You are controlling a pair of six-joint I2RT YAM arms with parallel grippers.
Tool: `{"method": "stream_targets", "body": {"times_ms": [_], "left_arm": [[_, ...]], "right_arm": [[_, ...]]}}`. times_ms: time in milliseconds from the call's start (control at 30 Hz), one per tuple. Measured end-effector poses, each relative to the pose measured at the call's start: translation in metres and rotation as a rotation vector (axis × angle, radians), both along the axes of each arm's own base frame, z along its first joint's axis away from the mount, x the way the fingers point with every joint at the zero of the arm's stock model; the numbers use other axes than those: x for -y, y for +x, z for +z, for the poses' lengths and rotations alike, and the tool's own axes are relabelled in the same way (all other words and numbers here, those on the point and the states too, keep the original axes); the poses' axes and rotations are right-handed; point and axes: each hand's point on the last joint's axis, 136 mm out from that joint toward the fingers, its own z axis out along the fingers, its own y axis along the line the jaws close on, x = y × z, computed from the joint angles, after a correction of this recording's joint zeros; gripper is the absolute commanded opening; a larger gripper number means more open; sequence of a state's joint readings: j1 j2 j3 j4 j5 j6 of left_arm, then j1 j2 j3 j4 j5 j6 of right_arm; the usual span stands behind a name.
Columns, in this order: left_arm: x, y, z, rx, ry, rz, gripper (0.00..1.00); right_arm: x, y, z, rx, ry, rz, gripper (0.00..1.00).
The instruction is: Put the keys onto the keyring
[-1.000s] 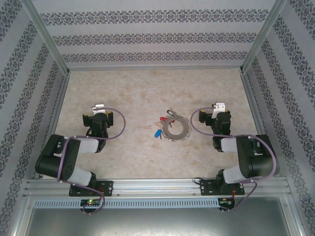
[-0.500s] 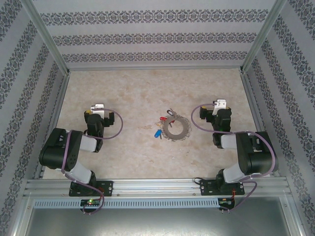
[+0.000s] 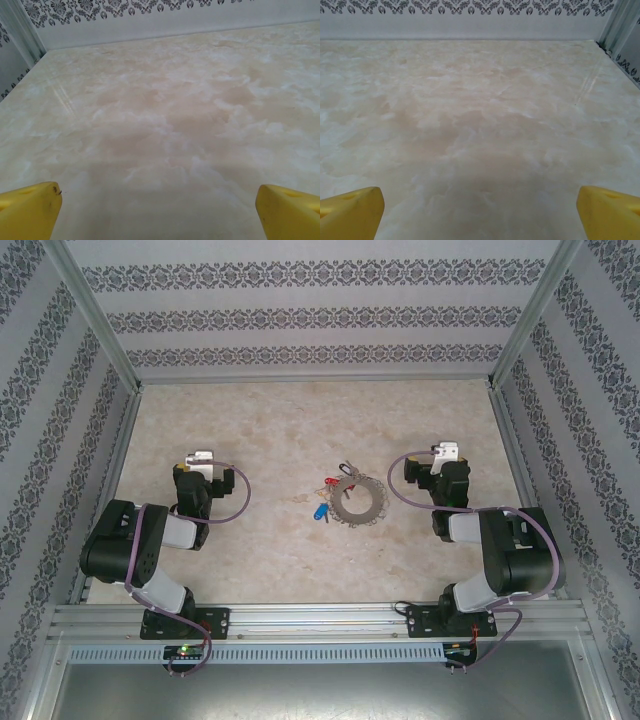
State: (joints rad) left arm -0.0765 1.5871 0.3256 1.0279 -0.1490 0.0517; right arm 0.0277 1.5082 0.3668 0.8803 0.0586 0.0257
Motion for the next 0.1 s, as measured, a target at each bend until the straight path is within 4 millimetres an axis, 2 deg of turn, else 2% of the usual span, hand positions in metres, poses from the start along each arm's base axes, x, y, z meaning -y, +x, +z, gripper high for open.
{"method": "stream_targets", "body": {"times_ms": [100], "left_arm": [[0.0001, 0.0, 0.0, 0.0, 0.0, 0.0, 1.0]], "right_arm": [[-0.0009, 0.0, -0.0003, -0.002, 0.002, 0.005, 0.98]]}}
